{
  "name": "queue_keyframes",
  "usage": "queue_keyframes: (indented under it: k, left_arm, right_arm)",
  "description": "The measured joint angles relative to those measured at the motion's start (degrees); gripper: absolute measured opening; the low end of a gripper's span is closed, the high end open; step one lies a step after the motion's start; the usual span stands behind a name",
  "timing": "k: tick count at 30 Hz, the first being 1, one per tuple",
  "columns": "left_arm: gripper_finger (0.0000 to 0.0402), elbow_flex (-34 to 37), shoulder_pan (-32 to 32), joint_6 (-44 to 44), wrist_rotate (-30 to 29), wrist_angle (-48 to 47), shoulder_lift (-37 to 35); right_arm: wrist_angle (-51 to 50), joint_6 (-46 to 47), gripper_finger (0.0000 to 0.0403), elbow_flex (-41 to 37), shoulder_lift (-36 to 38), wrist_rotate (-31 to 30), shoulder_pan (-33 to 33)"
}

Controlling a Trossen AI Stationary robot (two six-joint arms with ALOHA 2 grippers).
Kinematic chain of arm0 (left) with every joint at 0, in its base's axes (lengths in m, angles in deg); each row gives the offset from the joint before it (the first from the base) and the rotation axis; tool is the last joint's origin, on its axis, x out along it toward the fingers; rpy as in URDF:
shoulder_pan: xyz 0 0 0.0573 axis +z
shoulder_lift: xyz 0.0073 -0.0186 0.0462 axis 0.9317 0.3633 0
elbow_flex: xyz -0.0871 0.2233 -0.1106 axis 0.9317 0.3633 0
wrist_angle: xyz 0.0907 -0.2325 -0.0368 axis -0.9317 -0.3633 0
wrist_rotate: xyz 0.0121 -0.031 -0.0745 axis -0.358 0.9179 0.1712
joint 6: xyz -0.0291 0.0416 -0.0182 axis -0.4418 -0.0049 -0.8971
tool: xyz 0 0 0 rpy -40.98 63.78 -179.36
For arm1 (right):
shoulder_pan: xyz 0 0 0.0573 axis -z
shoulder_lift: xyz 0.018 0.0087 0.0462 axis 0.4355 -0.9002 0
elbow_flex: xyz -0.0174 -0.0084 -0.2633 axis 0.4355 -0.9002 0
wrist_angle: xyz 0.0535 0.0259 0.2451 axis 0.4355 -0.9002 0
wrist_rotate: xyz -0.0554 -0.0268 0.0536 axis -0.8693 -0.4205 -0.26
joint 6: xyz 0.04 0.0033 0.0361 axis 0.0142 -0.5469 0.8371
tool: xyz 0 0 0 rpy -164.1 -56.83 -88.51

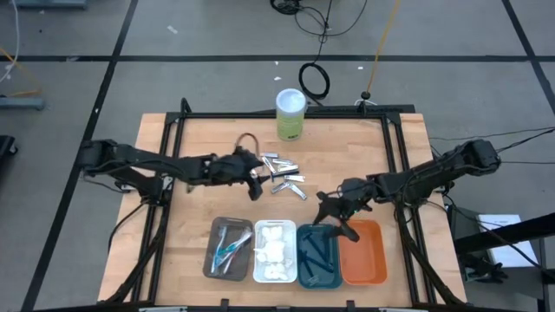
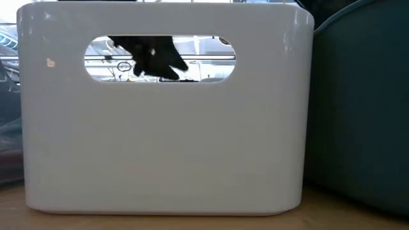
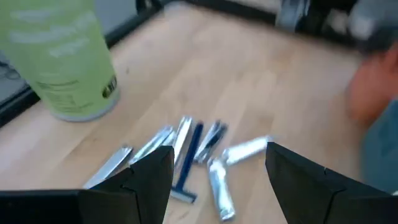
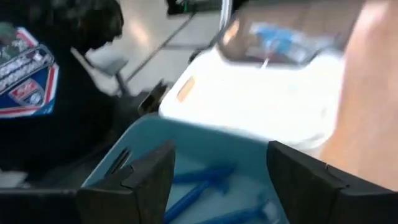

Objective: Pick & Place Travel size toiletries
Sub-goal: Put the blue razor into the blue bin

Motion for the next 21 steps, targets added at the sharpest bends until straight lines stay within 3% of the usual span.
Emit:
queue_keyframes:
  k: [4, 9, 15, 21]
  left_arm:
    - [0.0250, -5.12, 0.97, 7.00, 0.03, -6.42, 7.32]
    - [0.0250, -11.36, 3.38, 9.74, -0.10, -14.12, 15.81]
    - [0.0251, -16.85, 5.99, 12.86, -0.04, -15.94, 21.83]
    - [0.0251, -22.80, 7.81, 14.09, 7.67, -20.17, 25.78]
  right_arm:
    - [3.54, -2.22, 0.0234, 0.02, 0.00, 0.01, 3.28]
    - [5.39, -3.17, 0.0232, 0.02, 0.01, 0.02, 6.09]
    - [5.32, -3.17, 0.0235, 0.02, 0.00, 0.16, 7.80]
    - [4.80, -3.56, 0.0235, 0.02, 0.00, 0.21, 8.21]
